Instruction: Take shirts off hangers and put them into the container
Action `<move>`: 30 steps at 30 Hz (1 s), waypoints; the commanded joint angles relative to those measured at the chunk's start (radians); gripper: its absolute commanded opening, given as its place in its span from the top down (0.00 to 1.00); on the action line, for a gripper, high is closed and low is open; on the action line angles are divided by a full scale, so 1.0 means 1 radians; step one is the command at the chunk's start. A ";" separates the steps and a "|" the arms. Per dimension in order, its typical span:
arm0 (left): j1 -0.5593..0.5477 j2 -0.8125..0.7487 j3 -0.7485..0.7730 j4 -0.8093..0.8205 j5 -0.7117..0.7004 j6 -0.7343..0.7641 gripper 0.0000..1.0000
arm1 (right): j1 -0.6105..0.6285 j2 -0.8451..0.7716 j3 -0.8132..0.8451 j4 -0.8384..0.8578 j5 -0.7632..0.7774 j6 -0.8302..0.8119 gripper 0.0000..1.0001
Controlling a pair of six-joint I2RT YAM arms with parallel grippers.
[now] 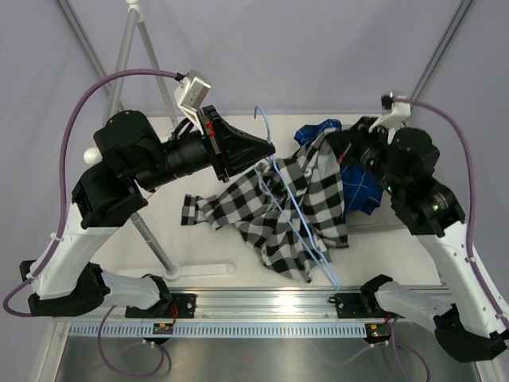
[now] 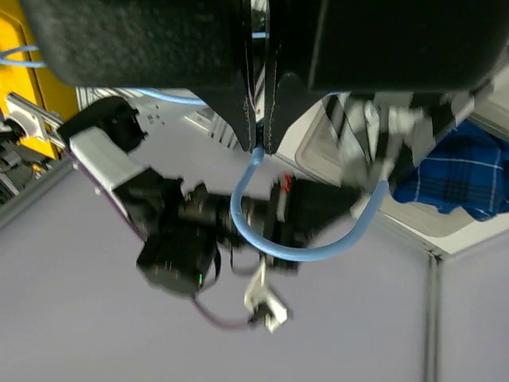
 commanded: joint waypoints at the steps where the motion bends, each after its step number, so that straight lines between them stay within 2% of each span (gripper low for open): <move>1: -0.005 -0.037 0.023 -0.075 0.136 0.008 1.00 | -0.004 0.097 0.234 0.098 0.245 -0.250 1.00; 2: -0.005 -0.043 0.013 -0.099 0.140 0.018 1.00 | -0.004 0.168 0.351 0.107 0.256 -0.308 1.00; 5: -0.009 -0.075 -0.088 -0.143 0.150 0.049 1.00 | -0.004 0.290 0.556 0.214 0.352 -0.515 1.00; 6: -0.009 -0.087 -0.158 -0.149 0.148 0.060 1.00 | -0.006 0.320 0.602 0.289 0.366 -0.620 1.00; 9: -0.009 -0.133 -0.287 -0.122 0.139 0.066 1.00 | -0.007 0.416 0.749 0.458 0.389 -0.765 1.00; 10: -0.010 -0.155 -0.374 -0.082 0.146 0.068 1.00 | -0.009 0.446 0.786 0.594 0.394 -0.867 1.00; 12: -0.016 -0.179 -0.480 -0.053 0.108 0.066 1.00 | -0.032 0.601 1.023 0.679 0.356 -0.994 1.00; 13: -0.022 -0.187 -0.511 -0.044 0.094 0.068 1.00 | -0.032 0.602 1.024 0.723 0.341 -1.039 1.00; 15: -0.035 -0.204 -0.571 -0.009 0.067 0.074 1.00 | -0.068 0.749 1.232 0.770 0.304 -1.121 1.00; 17: -0.039 -0.231 -0.660 0.024 0.036 0.075 1.00 | -0.134 0.849 1.377 0.814 0.244 -1.111 1.00; 18: -0.039 -0.239 -0.680 0.038 0.035 0.083 1.00 | -0.166 0.858 1.388 0.852 0.212 -1.018 1.00; 20: -0.038 -0.248 -0.703 0.032 0.009 0.094 1.00 | -0.232 0.865 1.383 0.891 0.207 -0.953 1.00; 24: -0.038 -0.248 -0.706 0.016 -0.007 0.089 1.00 | -0.243 0.845 1.351 0.972 0.195 -0.981 1.00; 30: -0.039 -0.241 -0.746 0.062 0.042 0.055 1.00 | -0.292 0.808 1.417 1.021 0.138 -0.948 1.00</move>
